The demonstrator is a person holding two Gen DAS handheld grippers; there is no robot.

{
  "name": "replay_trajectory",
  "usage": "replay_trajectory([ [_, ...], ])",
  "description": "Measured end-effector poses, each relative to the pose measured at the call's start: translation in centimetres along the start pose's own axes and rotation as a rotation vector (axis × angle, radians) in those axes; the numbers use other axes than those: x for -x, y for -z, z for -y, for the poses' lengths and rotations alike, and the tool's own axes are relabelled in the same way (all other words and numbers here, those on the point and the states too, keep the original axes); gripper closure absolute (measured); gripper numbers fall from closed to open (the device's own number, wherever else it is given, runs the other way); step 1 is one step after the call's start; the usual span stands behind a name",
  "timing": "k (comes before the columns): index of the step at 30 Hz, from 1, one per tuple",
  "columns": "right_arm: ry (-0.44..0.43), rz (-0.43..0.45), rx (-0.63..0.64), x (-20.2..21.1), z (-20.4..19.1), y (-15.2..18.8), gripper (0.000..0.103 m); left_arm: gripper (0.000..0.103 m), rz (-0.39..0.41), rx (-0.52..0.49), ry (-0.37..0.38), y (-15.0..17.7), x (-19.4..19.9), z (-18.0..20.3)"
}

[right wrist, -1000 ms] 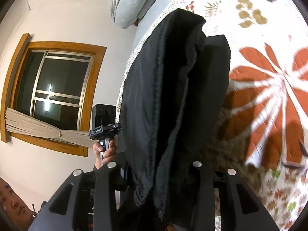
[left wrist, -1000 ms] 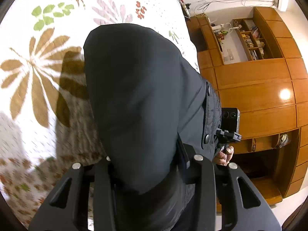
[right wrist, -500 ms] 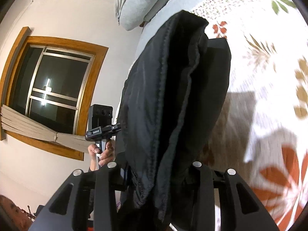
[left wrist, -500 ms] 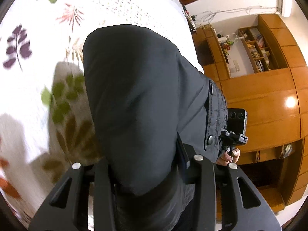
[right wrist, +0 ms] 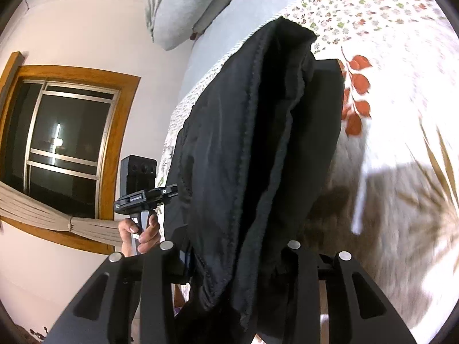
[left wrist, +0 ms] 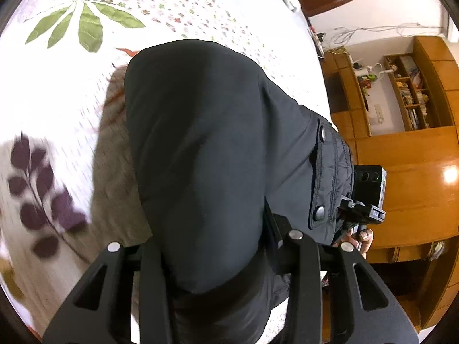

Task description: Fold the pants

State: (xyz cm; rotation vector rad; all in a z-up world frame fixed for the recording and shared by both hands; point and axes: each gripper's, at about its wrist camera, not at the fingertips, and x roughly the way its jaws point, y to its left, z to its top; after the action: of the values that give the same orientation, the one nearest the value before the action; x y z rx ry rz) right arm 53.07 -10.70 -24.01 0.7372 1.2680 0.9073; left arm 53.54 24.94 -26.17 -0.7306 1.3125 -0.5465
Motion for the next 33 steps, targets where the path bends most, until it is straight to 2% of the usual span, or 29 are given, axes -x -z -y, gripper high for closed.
replay_trajectory([
  [4, -0.014, -0.009, -0.012, -1.6, 1.3, -1.6, 0.065, 0.064, -0.01, 0.008, -0.002, -1.7, 0.1, -2.0],
  [10, -0.005, -0.028, -0.057, -2.2, 4.6, -2.4, 0.063, 0.058, -0.025, -0.004, 0.003, -1.5, 0.1, -3.2],
  [12, -0.003, -0.025, -0.071, -2.4, 5.3, -2.8, 0.059, 0.053, -0.012, 0.005, 0.002, -1.3, -0.2, -3.6],
  [14, 0.025, -0.02, -0.086, -2.6, 6.0, -2.8, 0.05, 0.046, 0.008, 0.027, -0.002, -1.1, -0.4, -4.1],
  [16, 0.033, -0.013, -0.094, -2.9, 5.7, -3.0, 0.044, 0.046, 0.033, 0.027, 0.0, -0.6, 0.3, -4.1],
  [18, 0.043, 0.01, -0.1, -2.1, 5.4, -3.0, 0.037, 0.045, 0.093, 0.018, -0.015, -0.1, 2.4, -3.8],
  [20, 0.053, 0.05, -0.109, -0.4, 5.0, -2.9, 0.028, 0.04, 0.145, -0.01, -0.073, 0.6, 4.5, -2.8],
  [22, 0.07, 0.085, -0.104, 1.2, 4.5, -2.3, 0.028, 0.03, 0.191, -0.046, -0.129, 1.9, 6.2, -1.8],
  [23, 0.1, 0.099, -0.083, 1.9, 4.2, -1.8, 0.027, 0.029, 0.22, -0.082, -0.19, 3.0, 7.0, -1.0],
  [26, 0.142, 0.115, -0.028, 3.3, 2.9, 0.4, 0.026, 0.029, 0.254, -0.129, -0.257, 5.2, 8.0, 0.3],
  [29, 0.191, 0.11, 0.001, 2.7, 1.5, 1.1, 0.025, 0.029, 0.232, -0.172, -0.331, 7.0, 6.9, 0.8],
  [31, 0.319, 0.101, 0.008, 1.9, 1.6, 1.3, 0.024, 0.028, 0.215, -0.168, -0.386, 7.6, 5.3, 0.6],
  [33, 0.369, 0.088, 0.005, 1.0, 1.5, 1.7, 0.024, 0.026, 0.211, -0.124, -0.384, 7.4, 4.4, -0.2],
])
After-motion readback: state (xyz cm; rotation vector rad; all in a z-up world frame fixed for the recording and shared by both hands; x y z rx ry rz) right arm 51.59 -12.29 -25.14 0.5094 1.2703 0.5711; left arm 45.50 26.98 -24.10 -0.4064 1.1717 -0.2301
